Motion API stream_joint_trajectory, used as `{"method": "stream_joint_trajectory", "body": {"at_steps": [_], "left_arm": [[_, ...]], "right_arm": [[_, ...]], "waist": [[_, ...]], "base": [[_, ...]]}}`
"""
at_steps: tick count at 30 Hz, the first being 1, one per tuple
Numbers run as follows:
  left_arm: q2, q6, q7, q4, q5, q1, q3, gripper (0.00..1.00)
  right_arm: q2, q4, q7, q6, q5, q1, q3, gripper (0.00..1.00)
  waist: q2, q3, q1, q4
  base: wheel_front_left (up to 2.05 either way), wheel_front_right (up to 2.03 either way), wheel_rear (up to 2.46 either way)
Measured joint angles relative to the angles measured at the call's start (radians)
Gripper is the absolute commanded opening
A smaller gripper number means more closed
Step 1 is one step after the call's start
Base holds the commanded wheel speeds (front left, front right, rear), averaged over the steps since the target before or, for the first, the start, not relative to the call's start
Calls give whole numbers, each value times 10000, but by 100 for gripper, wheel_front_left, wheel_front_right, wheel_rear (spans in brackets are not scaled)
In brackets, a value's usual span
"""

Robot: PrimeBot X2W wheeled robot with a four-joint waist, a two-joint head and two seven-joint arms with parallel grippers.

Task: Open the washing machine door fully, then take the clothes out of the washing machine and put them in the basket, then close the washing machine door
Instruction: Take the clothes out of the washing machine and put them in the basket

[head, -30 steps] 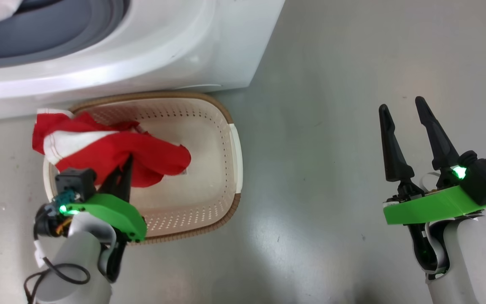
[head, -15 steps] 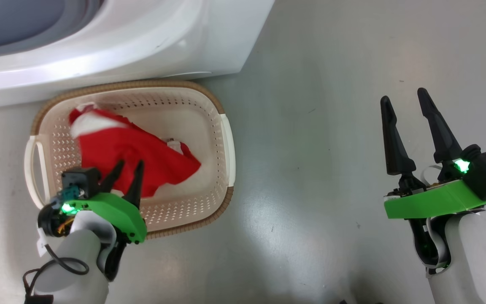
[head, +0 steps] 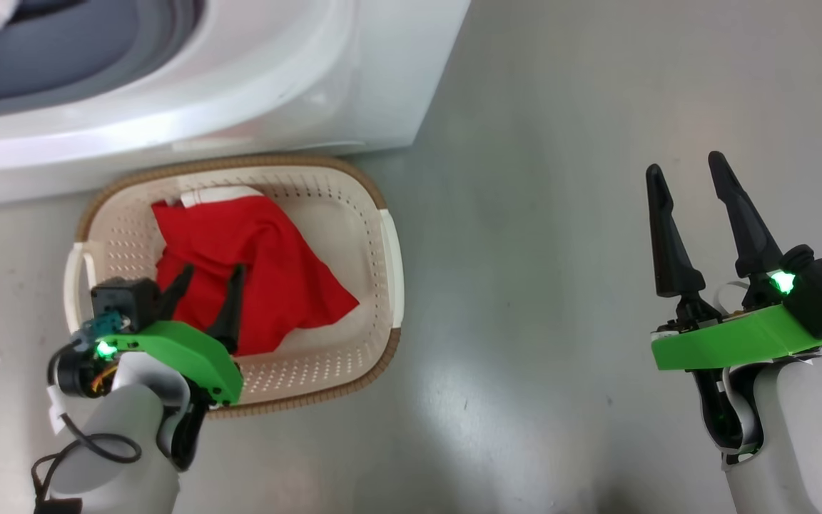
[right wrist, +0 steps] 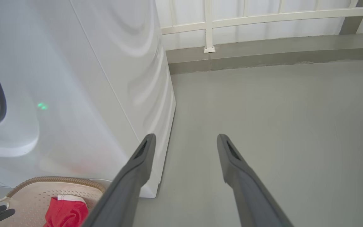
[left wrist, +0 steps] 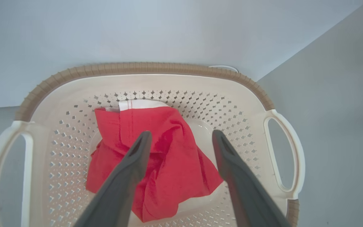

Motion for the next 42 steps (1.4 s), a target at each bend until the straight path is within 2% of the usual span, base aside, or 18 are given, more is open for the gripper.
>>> {"method": "stream_joint_trajectory", "body": {"at_steps": [6,20,42], "left_arm": [[29,0,0,-522,36,332,602,100],[-46,0,0,-2245,1246,1931,2525,100],[-198,0,-2,-5896,2353,4822,3530,100]], "right_arm": [[0,176,0,0,-2,72,-4,100],[4,623,0,0,-6,757,-25,100],[35,788,0,0,-2,2602,-470,100]], "waist": [[0,-560,0,74],[0,-2333,0,287],[0,-4492,0,528]], "base": [[0,0,0],[0,0,0],[0,0,0]]}}
